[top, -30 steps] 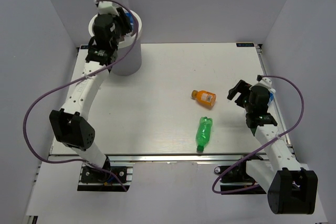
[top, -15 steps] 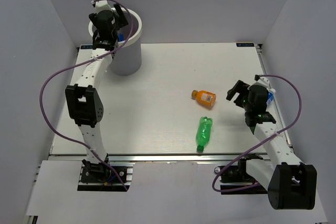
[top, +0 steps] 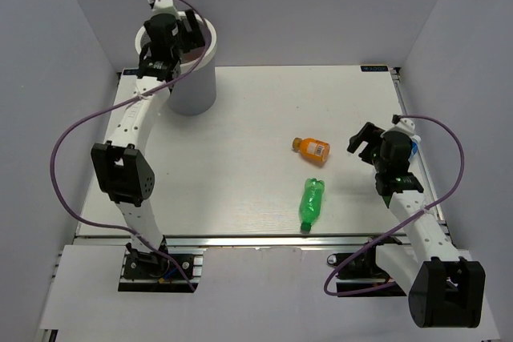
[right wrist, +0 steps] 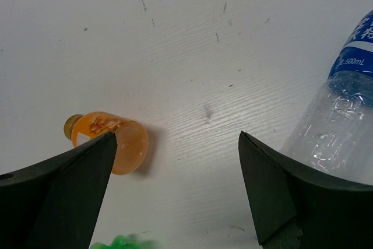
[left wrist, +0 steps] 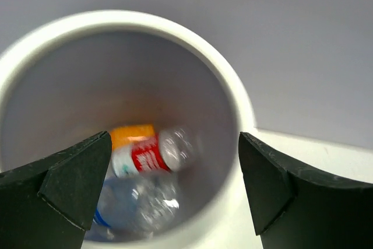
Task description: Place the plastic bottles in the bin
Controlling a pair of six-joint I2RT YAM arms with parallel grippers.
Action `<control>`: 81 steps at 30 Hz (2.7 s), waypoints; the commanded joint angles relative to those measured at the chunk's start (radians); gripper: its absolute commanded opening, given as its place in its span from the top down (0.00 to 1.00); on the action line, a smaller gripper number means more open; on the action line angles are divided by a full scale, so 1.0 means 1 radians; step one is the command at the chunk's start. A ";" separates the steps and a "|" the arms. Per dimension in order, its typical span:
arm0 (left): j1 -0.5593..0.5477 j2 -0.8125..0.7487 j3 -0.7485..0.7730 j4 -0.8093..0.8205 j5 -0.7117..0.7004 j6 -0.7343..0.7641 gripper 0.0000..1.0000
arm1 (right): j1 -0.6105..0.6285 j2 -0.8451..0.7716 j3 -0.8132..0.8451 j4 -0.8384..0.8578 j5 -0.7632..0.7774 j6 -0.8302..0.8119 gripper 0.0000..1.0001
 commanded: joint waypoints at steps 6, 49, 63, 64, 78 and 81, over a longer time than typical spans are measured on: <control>-0.275 -0.295 -0.465 0.018 0.265 -0.061 0.02 | -0.004 -0.013 0.023 -0.034 0.036 0.010 0.11; -0.441 -0.567 -1.062 0.129 0.068 -0.292 0.02 | 0.229 0.716 0.496 -0.264 -0.443 -1.044 0.51; -0.443 -0.506 -1.122 0.573 0.488 -0.527 0.02 | 0.360 0.483 0.336 0.116 -0.851 -0.822 0.50; -0.443 -0.501 -1.136 0.606 0.502 -0.568 0.02 | 0.389 0.481 0.324 0.177 -0.837 -0.759 0.50; -0.443 -0.441 -1.193 0.782 0.592 -0.624 0.09 | 0.532 0.427 0.149 0.682 -0.871 -0.435 0.48; -0.443 -0.437 -1.180 0.799 0.630 -0.630 0.38 | 0.538 0.432 0.154 0.674 -0.830 -0.418 0.32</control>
